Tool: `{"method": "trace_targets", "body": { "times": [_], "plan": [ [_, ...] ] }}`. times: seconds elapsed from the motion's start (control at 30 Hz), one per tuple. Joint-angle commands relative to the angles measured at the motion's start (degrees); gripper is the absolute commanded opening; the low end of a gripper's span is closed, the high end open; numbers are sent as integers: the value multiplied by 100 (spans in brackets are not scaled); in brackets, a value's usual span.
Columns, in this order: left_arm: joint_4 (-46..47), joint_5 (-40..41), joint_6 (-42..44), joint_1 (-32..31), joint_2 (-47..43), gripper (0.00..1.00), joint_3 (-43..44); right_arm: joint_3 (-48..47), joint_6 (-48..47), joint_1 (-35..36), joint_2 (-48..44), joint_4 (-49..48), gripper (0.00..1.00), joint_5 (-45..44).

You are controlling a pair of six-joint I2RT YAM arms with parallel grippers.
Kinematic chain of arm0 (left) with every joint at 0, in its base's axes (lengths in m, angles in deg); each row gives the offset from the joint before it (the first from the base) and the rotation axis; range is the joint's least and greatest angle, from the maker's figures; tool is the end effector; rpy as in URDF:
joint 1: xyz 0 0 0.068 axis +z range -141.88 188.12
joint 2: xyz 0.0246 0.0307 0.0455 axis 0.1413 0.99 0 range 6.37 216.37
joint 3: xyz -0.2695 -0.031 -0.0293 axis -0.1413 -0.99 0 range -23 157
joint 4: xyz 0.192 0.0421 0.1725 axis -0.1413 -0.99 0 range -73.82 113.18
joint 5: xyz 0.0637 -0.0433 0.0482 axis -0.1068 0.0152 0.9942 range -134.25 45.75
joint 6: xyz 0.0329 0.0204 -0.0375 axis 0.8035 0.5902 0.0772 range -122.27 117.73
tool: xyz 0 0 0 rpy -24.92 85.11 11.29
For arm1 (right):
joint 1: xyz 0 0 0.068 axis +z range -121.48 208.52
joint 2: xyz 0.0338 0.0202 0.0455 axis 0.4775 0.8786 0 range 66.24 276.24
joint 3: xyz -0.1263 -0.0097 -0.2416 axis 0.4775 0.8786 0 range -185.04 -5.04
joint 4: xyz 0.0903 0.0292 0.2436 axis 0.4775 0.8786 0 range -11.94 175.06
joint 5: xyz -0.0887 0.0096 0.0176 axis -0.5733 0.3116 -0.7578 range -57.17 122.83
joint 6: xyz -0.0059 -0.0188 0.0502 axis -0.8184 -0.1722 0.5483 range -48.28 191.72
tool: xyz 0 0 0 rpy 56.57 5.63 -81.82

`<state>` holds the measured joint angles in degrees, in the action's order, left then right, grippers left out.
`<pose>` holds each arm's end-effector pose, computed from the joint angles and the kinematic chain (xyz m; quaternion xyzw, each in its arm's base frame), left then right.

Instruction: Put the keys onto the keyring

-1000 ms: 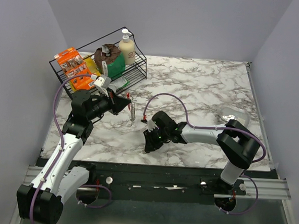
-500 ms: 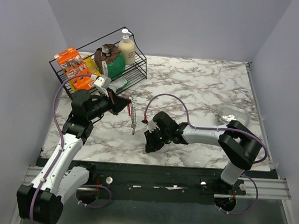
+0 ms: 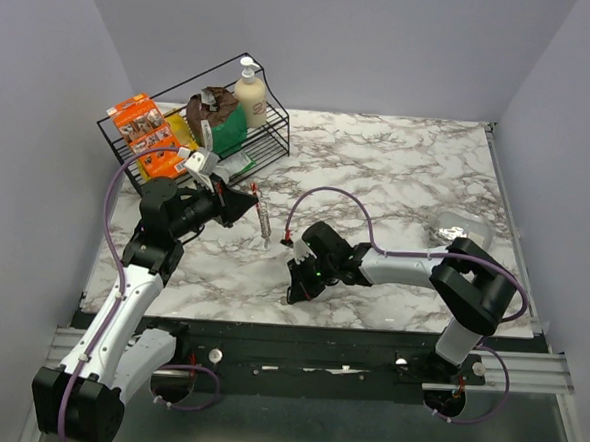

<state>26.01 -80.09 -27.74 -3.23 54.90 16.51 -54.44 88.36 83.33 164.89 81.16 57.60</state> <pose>0.1908 -0.0595 0.3211 0.1169 0.7280 -0.4180 0.5306 0.1782 0.2783 0.1439 -0.3676 0.8510 0.3489 0.1374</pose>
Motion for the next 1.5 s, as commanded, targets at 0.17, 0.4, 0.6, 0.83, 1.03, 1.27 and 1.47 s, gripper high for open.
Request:
{"method": "trace_targets", "body": {
  "times": [0.17,0.4,0.6,0.83,1.03,1.27,1.47],
  "plan": [
    [-98,15,183,28,-204,0,110,160,-109,74,-443,33,0,-113],
    [-422,-12,490,28,-248,0,277,186,-153,74,-777,121,0,-192],
    [-941,33,947,19,-301,0,479,168,-311,65,-1146,297,0,-622],
    [-1495,-3,1317,-16,-345,0,813,98,-451,57,-1638,534,0,-1185],
    [-2092,270,1694,-147,-274,0,1138,89,-522,-136,-2234,570,0,-1247],
    [-2445,612,1984,-481,-292,0,1410,28,-653,-558,-2964,675,0,-1054],
    [-2656,815,2055,-762,-265,0,1507,45,-899,-1217,-3501,693,0,-159]
  ]
}}
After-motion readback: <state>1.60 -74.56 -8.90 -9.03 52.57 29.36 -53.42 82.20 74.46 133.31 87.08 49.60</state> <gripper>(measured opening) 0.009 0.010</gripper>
